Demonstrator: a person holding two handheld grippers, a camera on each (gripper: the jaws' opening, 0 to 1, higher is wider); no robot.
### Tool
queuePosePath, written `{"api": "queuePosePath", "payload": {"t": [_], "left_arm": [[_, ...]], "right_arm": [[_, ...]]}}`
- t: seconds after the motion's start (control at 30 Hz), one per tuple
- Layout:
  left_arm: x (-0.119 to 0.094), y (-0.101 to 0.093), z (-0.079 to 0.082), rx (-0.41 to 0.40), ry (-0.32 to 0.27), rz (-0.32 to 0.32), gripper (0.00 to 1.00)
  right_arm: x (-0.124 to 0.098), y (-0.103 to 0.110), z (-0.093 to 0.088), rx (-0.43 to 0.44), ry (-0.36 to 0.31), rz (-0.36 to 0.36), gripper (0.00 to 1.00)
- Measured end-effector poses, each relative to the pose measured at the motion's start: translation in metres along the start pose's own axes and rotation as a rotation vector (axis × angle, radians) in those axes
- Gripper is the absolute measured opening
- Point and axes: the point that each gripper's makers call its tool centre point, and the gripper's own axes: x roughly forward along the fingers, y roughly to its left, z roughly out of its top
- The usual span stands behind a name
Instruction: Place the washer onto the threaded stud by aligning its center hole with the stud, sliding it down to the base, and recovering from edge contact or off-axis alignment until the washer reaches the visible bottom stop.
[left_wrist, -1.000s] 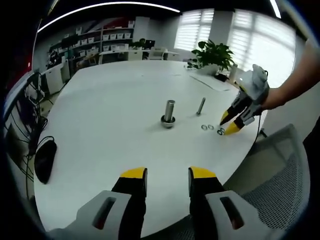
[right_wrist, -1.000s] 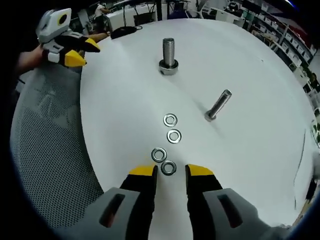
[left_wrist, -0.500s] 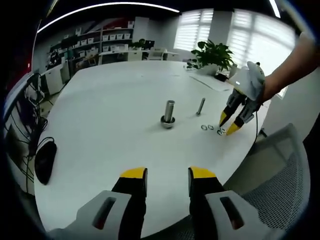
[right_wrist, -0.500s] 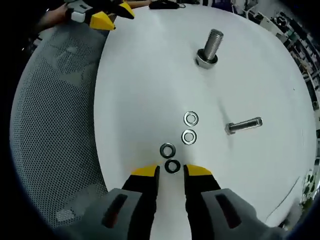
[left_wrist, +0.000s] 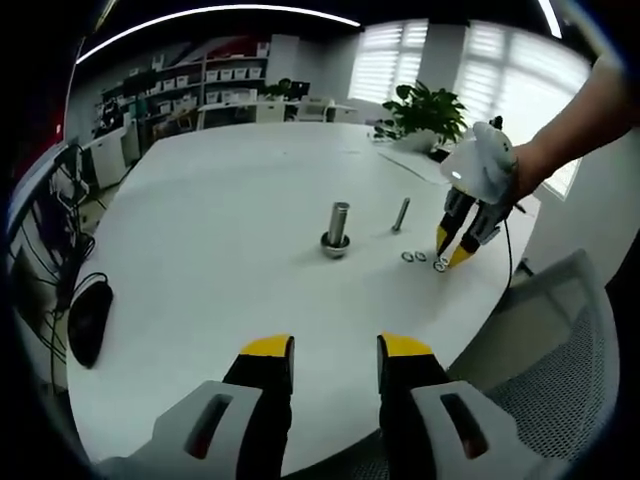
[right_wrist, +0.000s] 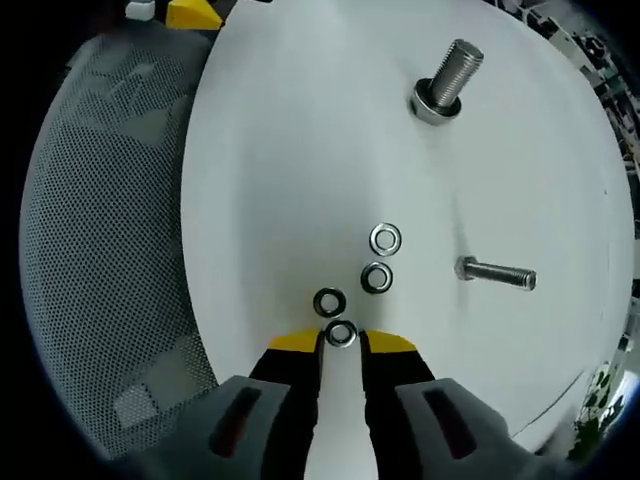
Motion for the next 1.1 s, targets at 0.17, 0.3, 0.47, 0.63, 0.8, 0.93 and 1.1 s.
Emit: {"api": "queuePosePath", "payload": {"t": [0.17,0.3,0.47,0.63,0.8,0.93,1.1], "left_arm": [[0.0000,0.0001,-0.0002,0.002,0.001,0.001,0.31],[0.0002,0.0007,-0.0002,0.000,0.001,0.003,0.31],[-0.0006,0.0023,0.0014,-0.011,-0.005,0.010,0.31],[0.0004,0.0023,0.0007,-0.007,-0.005,0.008,0.31],[-0.0001,0.0031,0.0018,-0.013,-0.011,0.008,0.31],[-0.0007,0.0032,0.0025,-0.009,-0.014,0.012,0.31],[-0.0016,0.0041,0.0039,-0.021,-0.022,0.015,0.31]], "right_arm": [[-0.0015,0.0011,-0.0016,-0.024,-0.019,-0.011,0.17],[-0.0003,-0.0006,-0.0002,-0.012,-0.010,-0.008,0.17],[0.0000,-0.0010,0.0000,0.014,0.018,-0.010,0.16],[0.0002,-0.0017,-0.0003,0.054,0.020,-0.016,0.16],[0.0001,-0.0012,-0.0004,0.067,0.019,-0.035,0.15],[0.0003,-0.0005,0.0001,0.099,0.027,-0.056,0.15],[0.0024,0.0009,-0.0026,0.119,0.016,-0.087,0.15]]}}
